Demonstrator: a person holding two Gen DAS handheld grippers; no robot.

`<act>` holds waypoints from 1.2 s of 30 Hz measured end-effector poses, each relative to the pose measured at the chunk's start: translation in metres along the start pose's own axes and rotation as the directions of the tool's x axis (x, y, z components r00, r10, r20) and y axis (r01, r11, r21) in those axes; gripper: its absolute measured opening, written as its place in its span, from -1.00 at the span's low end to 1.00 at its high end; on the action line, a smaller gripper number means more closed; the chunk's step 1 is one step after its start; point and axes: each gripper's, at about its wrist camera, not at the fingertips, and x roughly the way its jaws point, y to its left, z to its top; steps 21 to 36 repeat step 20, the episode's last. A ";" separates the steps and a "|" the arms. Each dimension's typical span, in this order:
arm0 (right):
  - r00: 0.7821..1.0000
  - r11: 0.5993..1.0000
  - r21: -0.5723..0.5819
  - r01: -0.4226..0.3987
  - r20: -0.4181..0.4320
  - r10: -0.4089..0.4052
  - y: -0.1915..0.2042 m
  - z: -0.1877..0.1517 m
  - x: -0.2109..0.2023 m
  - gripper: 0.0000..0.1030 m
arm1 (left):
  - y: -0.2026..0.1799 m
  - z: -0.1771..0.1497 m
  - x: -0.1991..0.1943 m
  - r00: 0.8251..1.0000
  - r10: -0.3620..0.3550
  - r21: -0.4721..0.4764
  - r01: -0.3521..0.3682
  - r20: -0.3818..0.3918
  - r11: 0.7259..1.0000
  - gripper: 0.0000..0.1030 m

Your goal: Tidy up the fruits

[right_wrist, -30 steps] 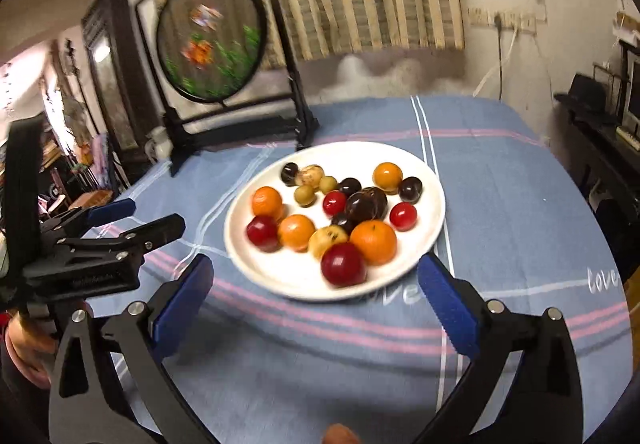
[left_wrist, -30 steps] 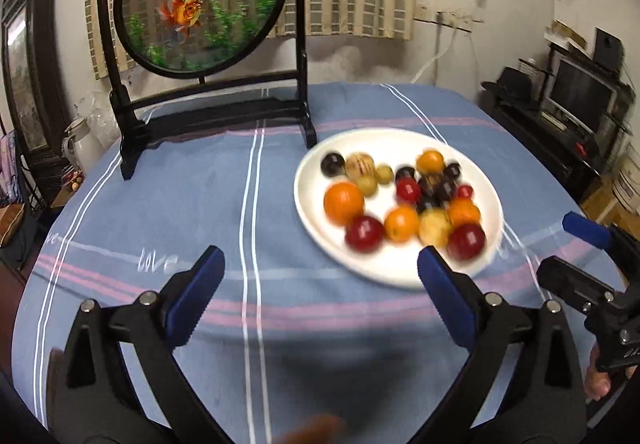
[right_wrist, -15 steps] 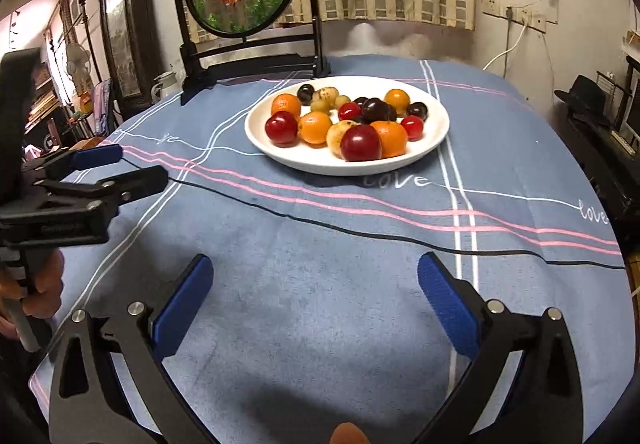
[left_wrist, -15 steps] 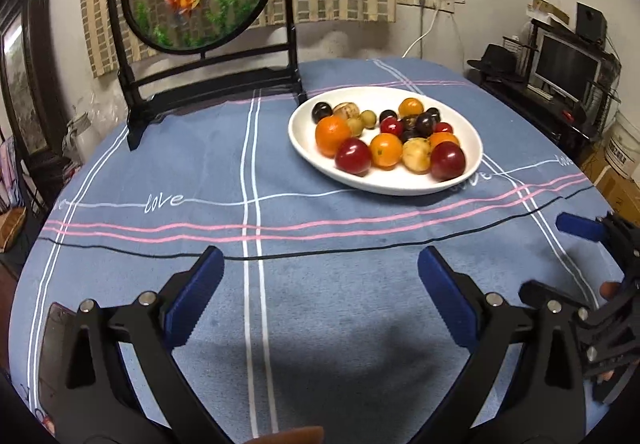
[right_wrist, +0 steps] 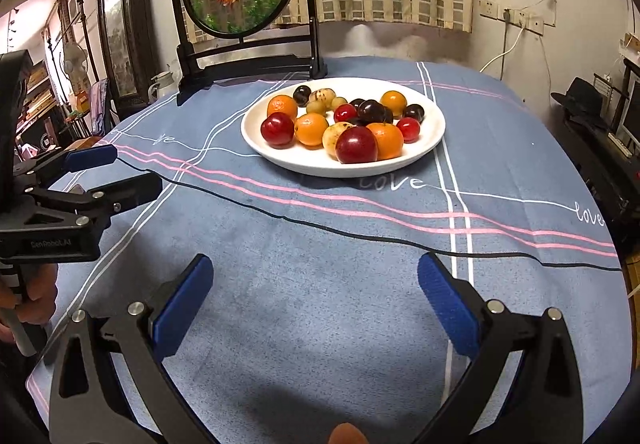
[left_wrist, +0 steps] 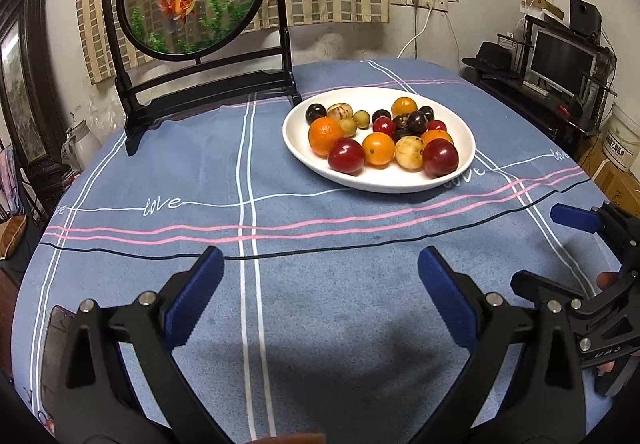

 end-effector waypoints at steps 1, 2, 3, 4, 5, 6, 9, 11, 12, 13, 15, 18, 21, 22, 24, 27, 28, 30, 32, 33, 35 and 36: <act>1.000 1.000 -0.001 0.000 0.000 0.000 0.000 0.000 0.000 0.97 | 0.000 0.000 0.000 1.000 0.001 0.001 -0.001 0.000 1.000 0.93; 1.000 1.000 0.001 -0.002 -0.001 0.002 0.000 0.000 0.000 0.97 | 0.000 0.000 0.000 1.000 0.000 -0.001 0.000 0.000 1.000 0.93; 1.000 1.000 0.001 0.000 -0.003 0.000 0.000 0.000 0.000 0.97 | 0.000 0.000 0.000 1.000 -0.001 -0.002 0.001 -0.001 1.000 0.93; 1.000 1.000 -0.001 0.002 -0.005 -0.002 0.000 -0.001 0.001 0.97 | 0.000 0.000 0.000 1.000 -0.002 -0.004 0.002 -0.001 1.000 0.93; 1.000 1.000 -0.001 0.003 -0.006 -0.003 0.000 -0.001 0.001 0.97 | 0.001 0.000 0.000 1.000 -0.003 -0.005 0.003 -0.003 1.000 0.93; 1.000 1.000 -0.002 0.003 -0.004 -0.003 0.001 -0.001 0.001 0.97 | 0.001 0.000 0.001 1.000 -0.009 -0.008 0.009 -0.006 1.000 0.93; 1.000 1.000 -0.002 0.006 -0.004 -0.006 0.001 -0.001 0.001 0.97 | 0.002 0.000 0.002 1.000 -0.026 -0.018 0.026 -0.014 0.999 0.93; 1.000 1.000 -0.002 0.011 -0.012 -0.011 0.000 -0.002 0.003 0.97 | 0.002 -0.001 0.002 1.000 -0.022 -0.020 0.022 -0.015 1.000 0.93; 1.000 1.000 -0.002 0.011 -0.015 -0.011 0.000 -0.002 0.004 0.97 | 0.002 -0.001 0.003 1.000 -0.018 -0.019 0.017 -0.013 1.000 0.93; 1.000 1.000 -0.002 0.013 -0.017 -0.014 0.000 -0.002 0.004 0.97 | 0.002 -0.001 0.003 1.000 -0.016 -0.019 0.016 -0.013 1.000 0.93; 1.000 1.000 -0.003 0.012 -0.015 -0.012 0.000 -0.002 0.004 0.97 | 0.002 -0.001 0.003 1.000 -0.007 -0.025 0.007 -0.014 1.000 0.93; 1.000 1.000 -0.006 0.014 -0.013 -0.014 0.000 -0.002 0.004 0.97 | 0.003 -0.001 0.003 1.000 -0.002 -0.025 0.001 -0.011 1.000 0.93; 1.000 1.000 -0.005 0.013 -0.013 -0.013 0.000 -0.002 0.004 0.97 | 0.003 -0.001 0.004 1.000 0.005 -0.026 -0.006 -0.015 1.000 0.93; 1.000 1.000 -0.005 0.013 -0.013 -0.013 0.000 -0.002 0.004 0.97 | 0.003 -0.001 0.004 1.000 0.005 -0.026 -0.006 -0.015 1.000 0.93; 1.000 1.000 -0.005 0.013 -0.013 -0.013 0.000 -0.002 0.004 0.97 | 0.003 -0.001 0.004 1.000 0.005 -0.026 -0.006 -0.015 1.000 0.93; 1.000 1.000 -0.005 0.013 -0.013 -0.013 0.000 -0.002 0.004 0.97 | 0.003 -0.001 0.004 1.000 0.005 -0.026 -0.006 -0.015 1.000 0.93; 1.000 1.000 -0.005 0.013 -0.013 -0.013 0.000 -0.002 0.004 0.97 | 0.003 -0.001 0.004 1.000 0.005 -0.026 -0.006 -0.015 1.000 0.93; 1.000 1.000 -0.005 0.013 -0.013 -0.013 0.000 -0.002 0.004 0.97 | 0.003 -0.001 0.004 1.000 0.005 -0.026 -0.006 -0.015 1.000 0.93; 1.000 1.000 -0.005 0.013 -0.013 -0.013 0.000 -0.002 0.004 0.97 | 0.003 -0.001 0.004 1.000 0.005 -0.026 -0.006 -0.015 1.000 0.93; 1.000 1.000 -0.005 0.013 -0.013 -0.013 0.000 -0.002 0.004 0.97 | 0.003 -0.001 0.004 1.000 0.005 -0.026 -0.006 -0.015 1.000 0.93; 1.000 1.000 -0.005 0.013 -0.013 -0.013 0.000 -0.002 0.004 0.97 | 0.003 -0.001 0.004 1.000 0.005 -0.026 -0.006 -0.015 1.000 0.93; 1.000 1.000 -0.005 0.013 -0.013 -0.013 0.000 -0.002 0.004 0.97 | 0.003 -0.001 0.004 1.000 0.005 -0.026 -0.006 -0.015 1.000 0.93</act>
